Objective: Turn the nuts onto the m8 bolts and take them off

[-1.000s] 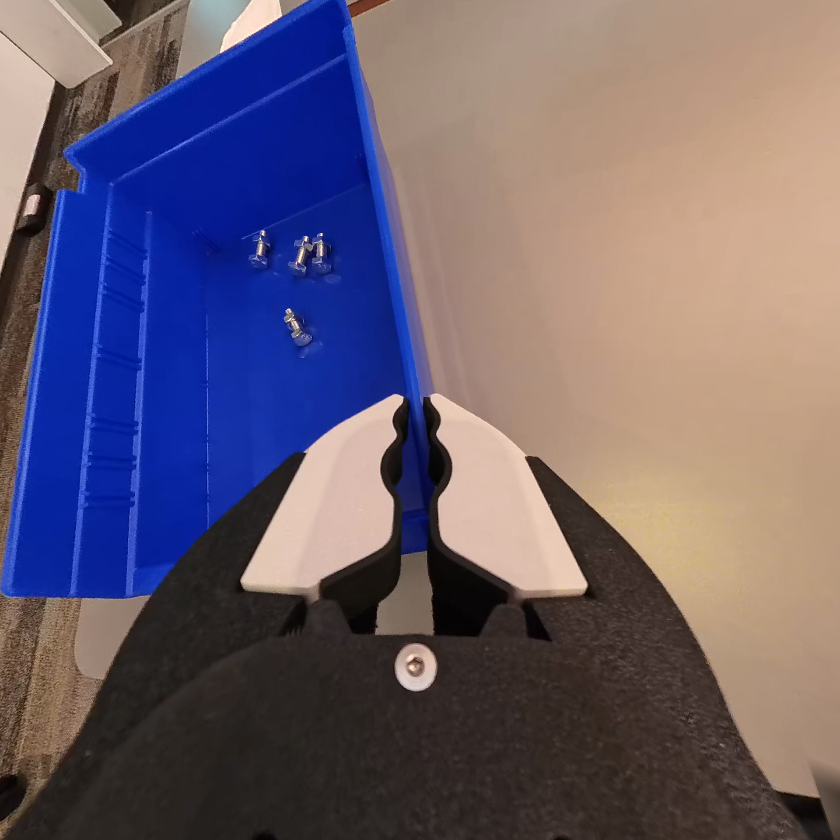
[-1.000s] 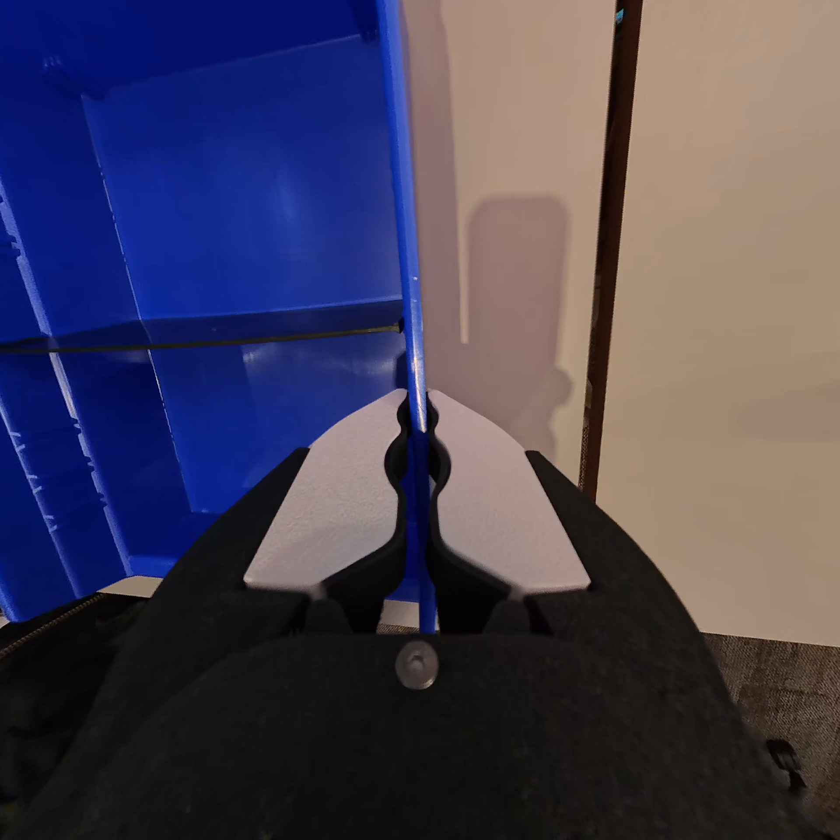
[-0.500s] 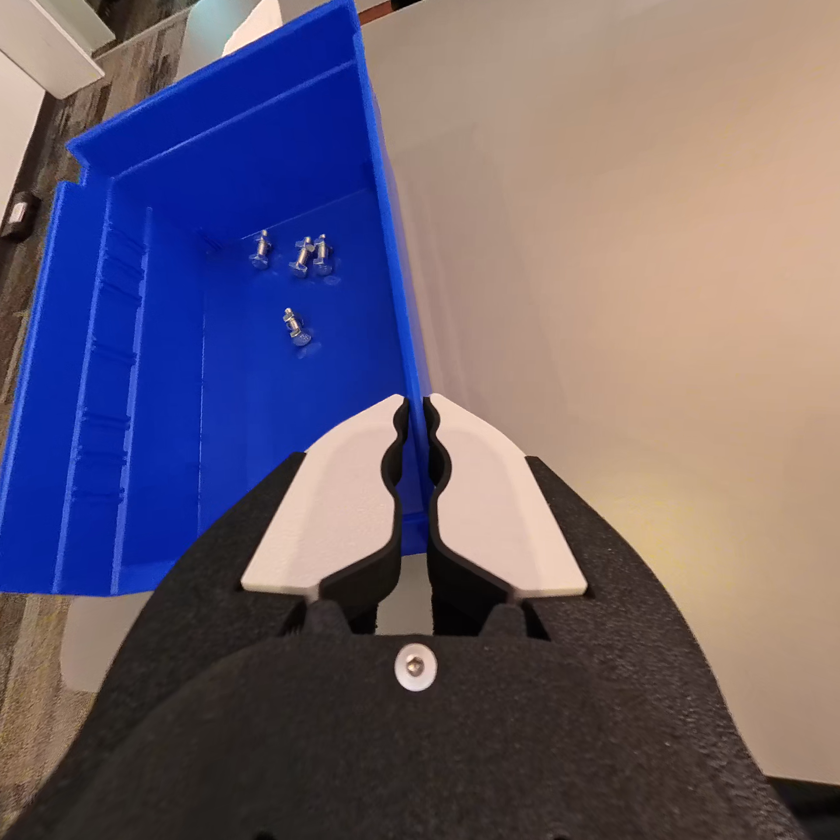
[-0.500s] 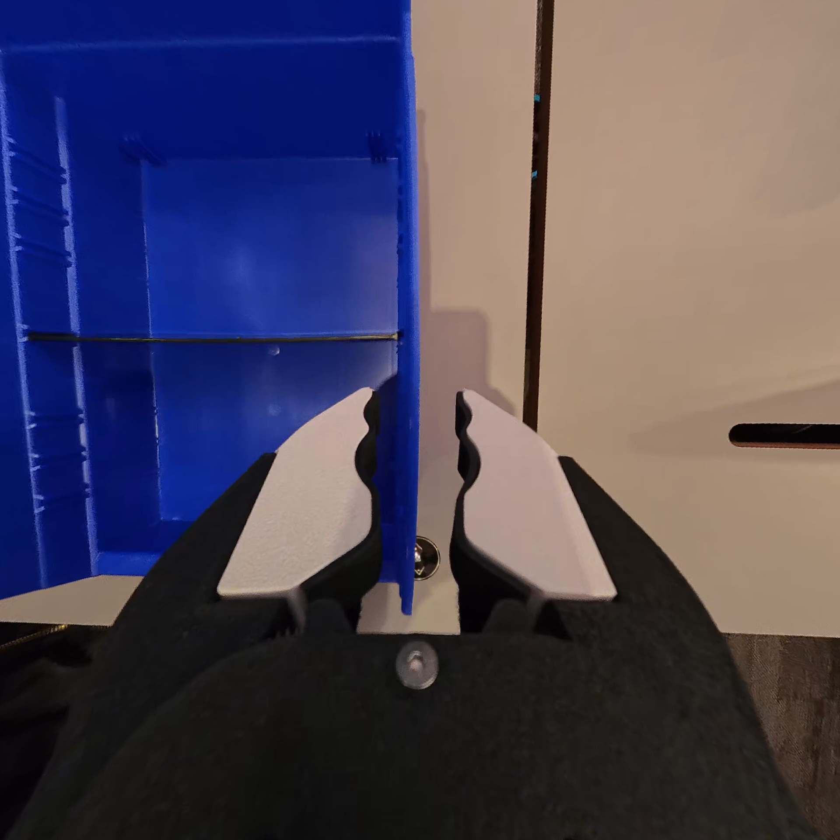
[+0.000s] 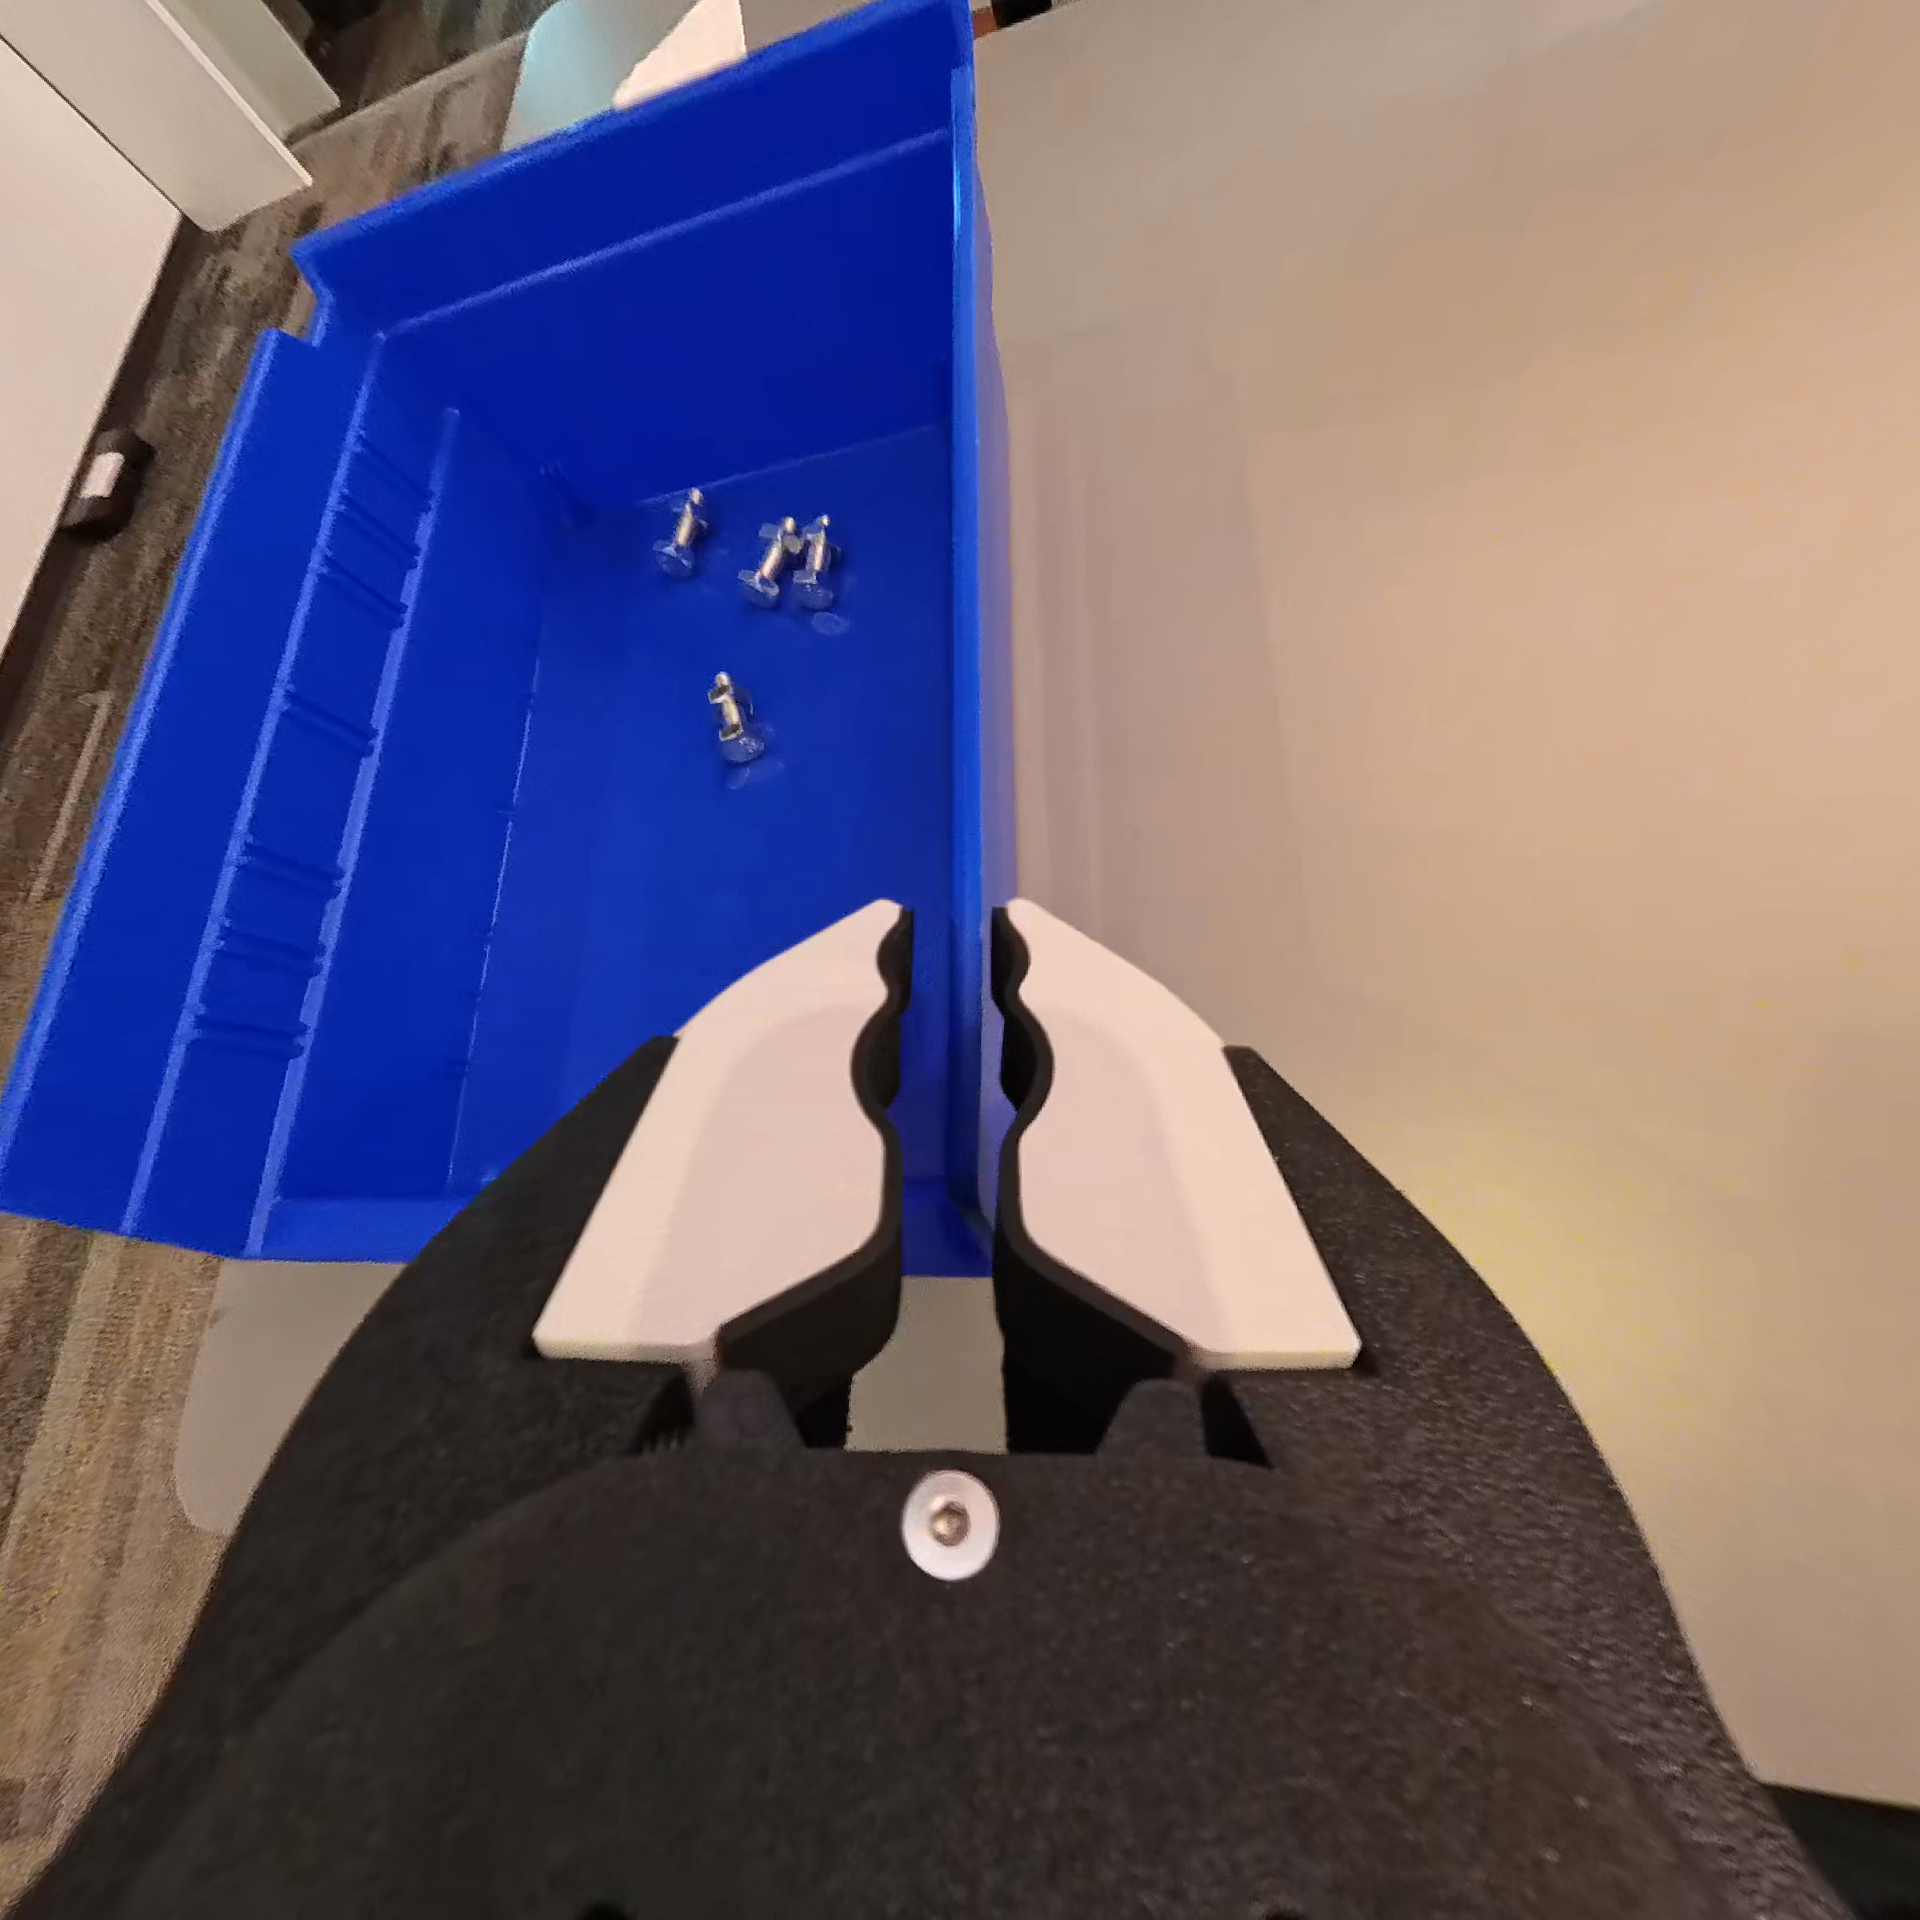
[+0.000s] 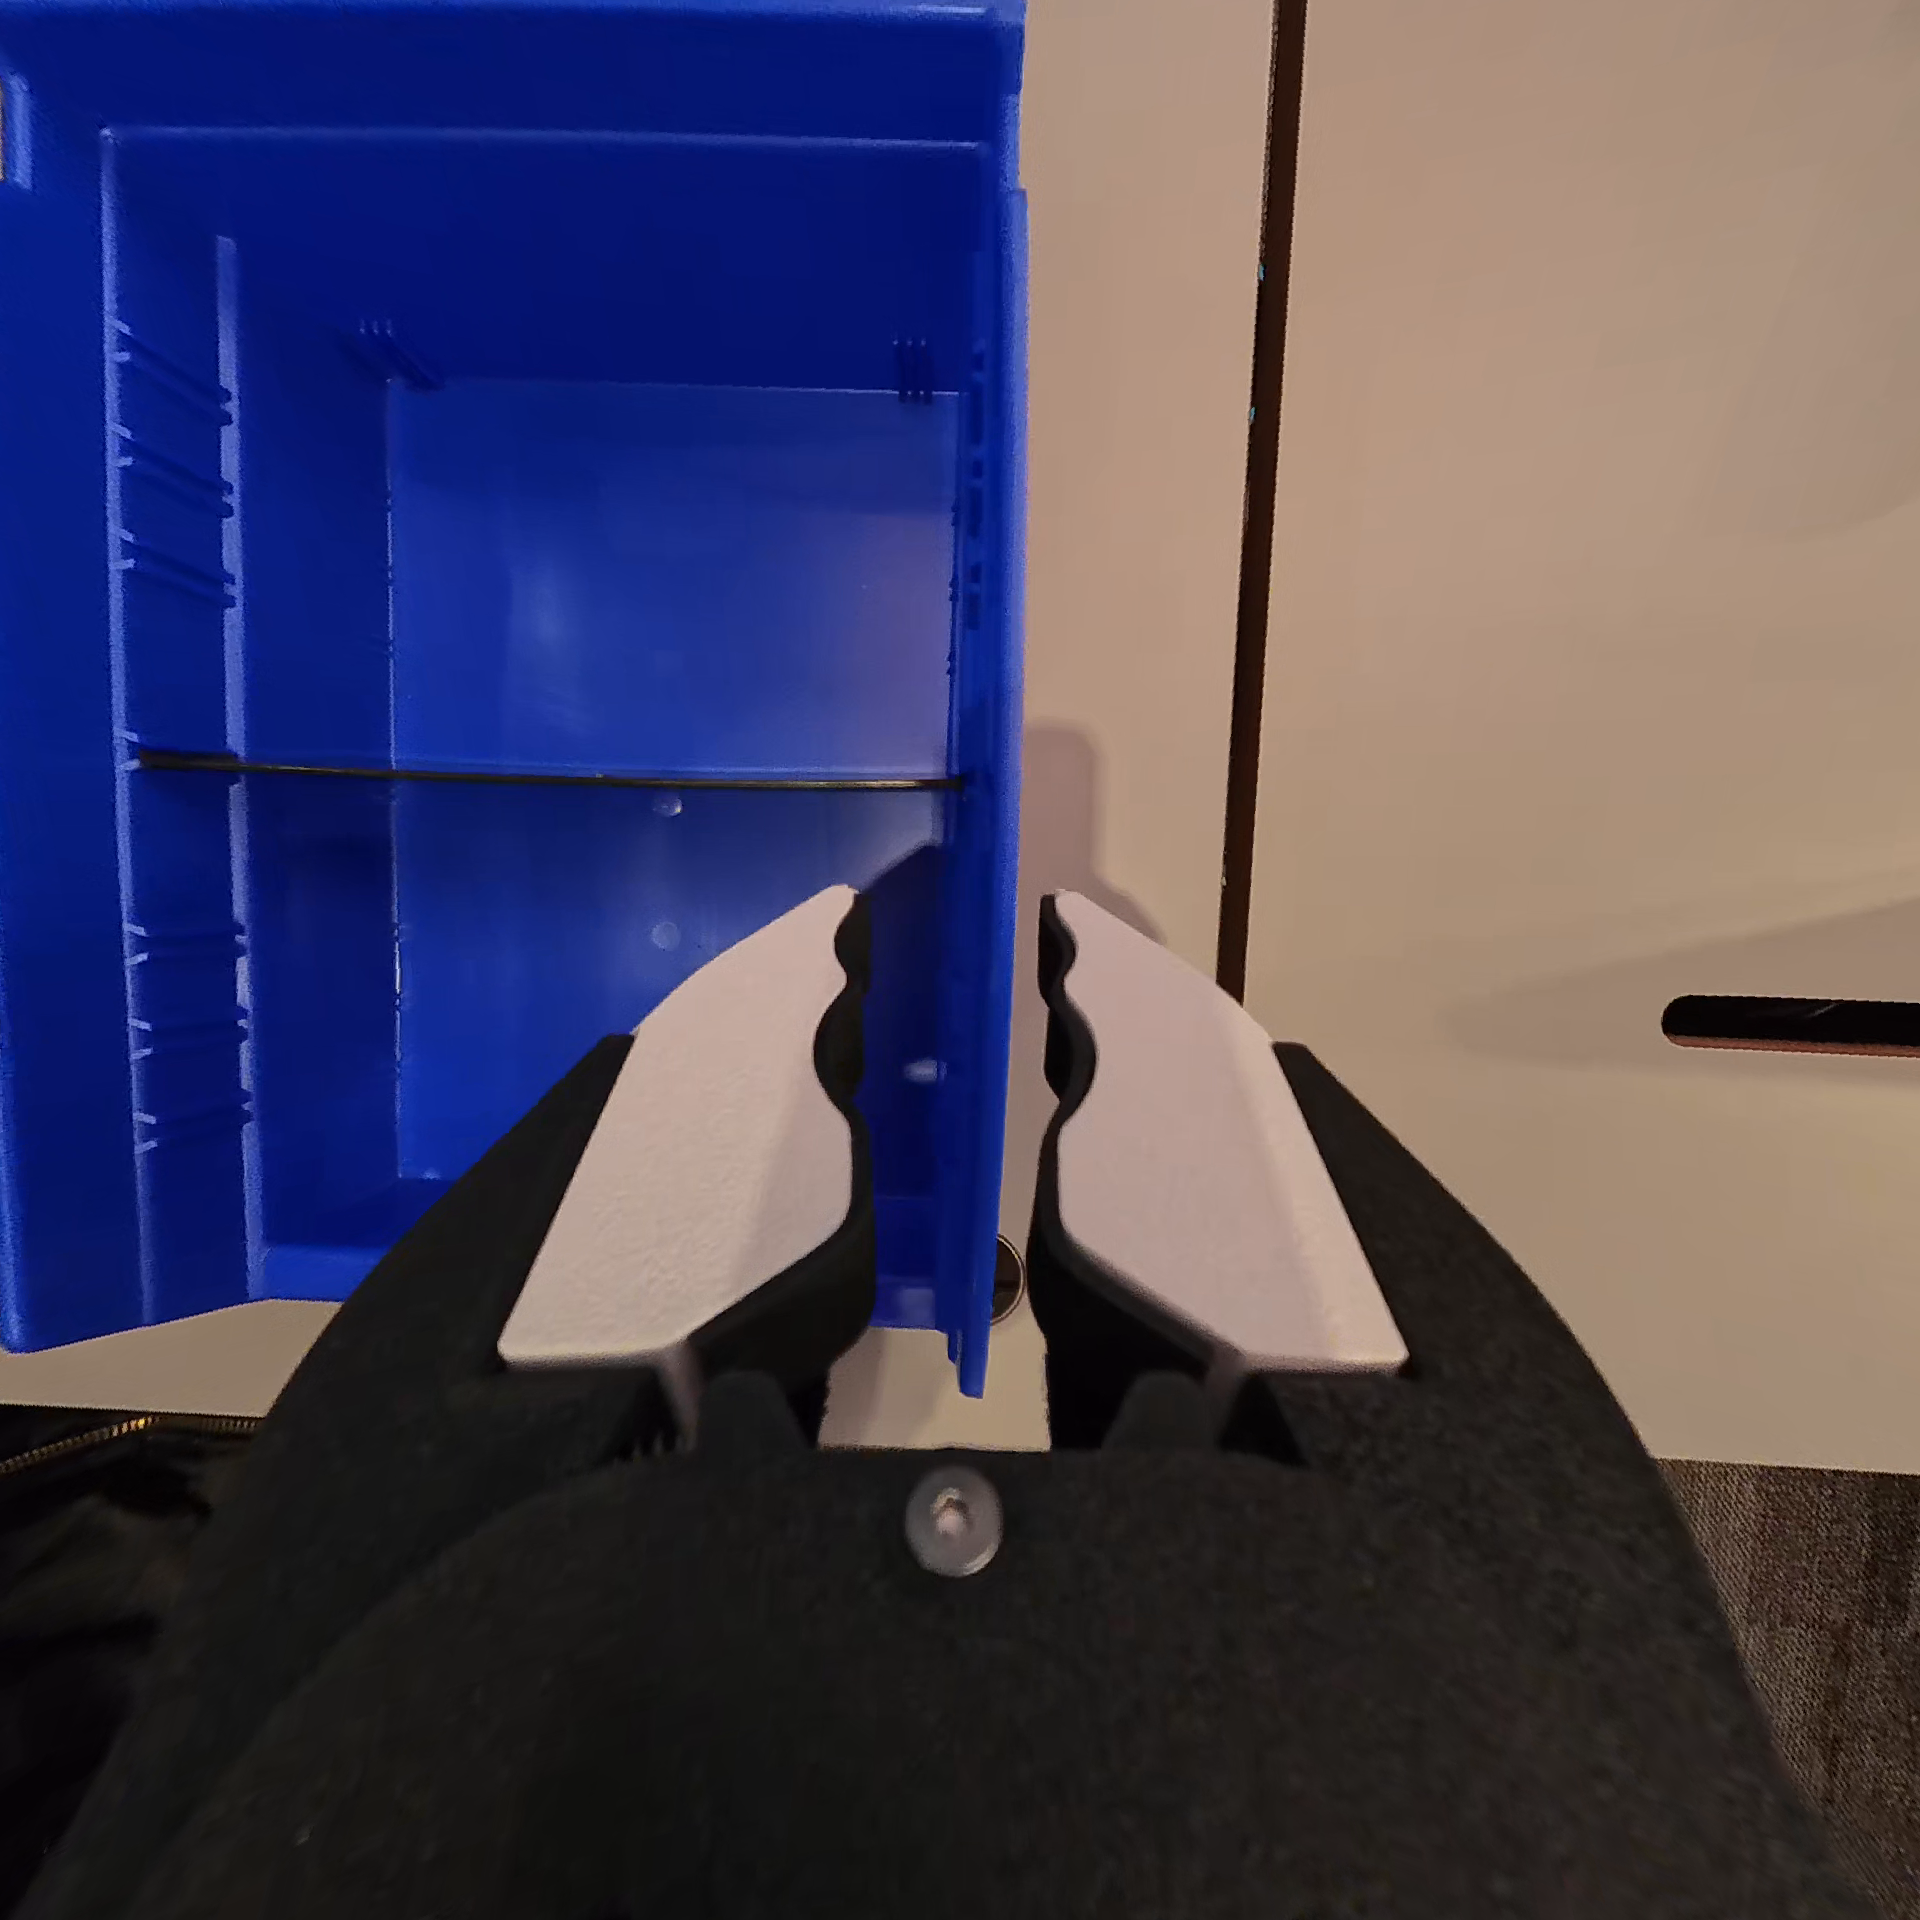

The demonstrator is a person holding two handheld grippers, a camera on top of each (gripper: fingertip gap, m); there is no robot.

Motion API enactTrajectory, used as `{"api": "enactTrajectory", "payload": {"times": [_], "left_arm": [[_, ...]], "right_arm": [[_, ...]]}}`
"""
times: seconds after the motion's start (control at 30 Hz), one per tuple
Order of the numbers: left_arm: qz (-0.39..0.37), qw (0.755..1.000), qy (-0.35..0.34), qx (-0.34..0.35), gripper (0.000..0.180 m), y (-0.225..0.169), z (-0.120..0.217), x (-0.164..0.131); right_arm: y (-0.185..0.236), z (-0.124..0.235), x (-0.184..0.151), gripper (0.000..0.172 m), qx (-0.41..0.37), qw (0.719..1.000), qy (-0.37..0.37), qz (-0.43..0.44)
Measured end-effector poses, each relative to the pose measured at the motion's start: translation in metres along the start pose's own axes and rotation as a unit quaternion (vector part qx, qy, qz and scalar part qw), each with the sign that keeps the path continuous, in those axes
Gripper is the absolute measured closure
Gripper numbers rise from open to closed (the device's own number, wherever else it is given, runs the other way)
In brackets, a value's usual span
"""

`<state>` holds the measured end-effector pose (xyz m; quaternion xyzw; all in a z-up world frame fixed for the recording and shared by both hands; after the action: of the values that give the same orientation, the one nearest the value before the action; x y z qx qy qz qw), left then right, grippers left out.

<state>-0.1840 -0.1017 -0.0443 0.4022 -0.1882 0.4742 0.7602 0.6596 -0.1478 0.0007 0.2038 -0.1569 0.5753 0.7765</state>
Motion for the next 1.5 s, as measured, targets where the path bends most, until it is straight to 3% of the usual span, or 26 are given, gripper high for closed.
{"api": "enactTrajectory", "payload": {"times": [0.17,0.33,0.47,0.57,0.77,1.17,1.5], "left_arm": [[0.04,0.995,-0.089,-0.025,0.147,0.005,0.021,0.015],[0.095,0.981,-0.166,-0.03,0.141,0.04,0.064,0.021],[0.123,0.979,-0.163,-0.003,0.14,0.072,0.073,0.008],[0.133,0.979,-0.156,0.002,0.14,0.079,0.07,-0.004],[0.137,0.98,-0.145,0.009,0.142,0.086,0.063,-0.018],[0.14,0.979,-0.146,0.003,0.144,0.095,0.052,-0.025],[0.129,0.987,-0.09,-0.022,0.147,0.101,0.024,-0.027]], "right_arm": [[0.008,0.013,0.007,0.142,0.014,0.999,-0.038,0.011],[0.043,0.049,0.026,0.144,0.042,0.986,-0.147,0.065],[0.08,0.062,0.037,0.143,0.047,0.967,-0.22,0.12],[0.101,0.053,0.04,0.143,0.07,0.959,-0.242,0.127],[0.123,0.03,0.042,0.146,0.093,0.955,-0.25,0.129],[0.154,0.016,0.035,0.153,0.132,0.95,-0.249,0.135],[0.229,0.013,0.033,0.16,0.227,0.92,-0.268,0.173]]}}
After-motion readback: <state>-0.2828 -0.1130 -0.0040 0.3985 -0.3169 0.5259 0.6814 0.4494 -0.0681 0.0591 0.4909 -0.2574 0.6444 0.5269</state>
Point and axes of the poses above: each gripper's, where its closed fingertips meet, z back along the fingers, x out of its top, y = z × x across the jaws, the point moved 5 cm from there along z, back along the fingers, and after that the axes turned 12 degrees about -z, right-handed, at the moved point
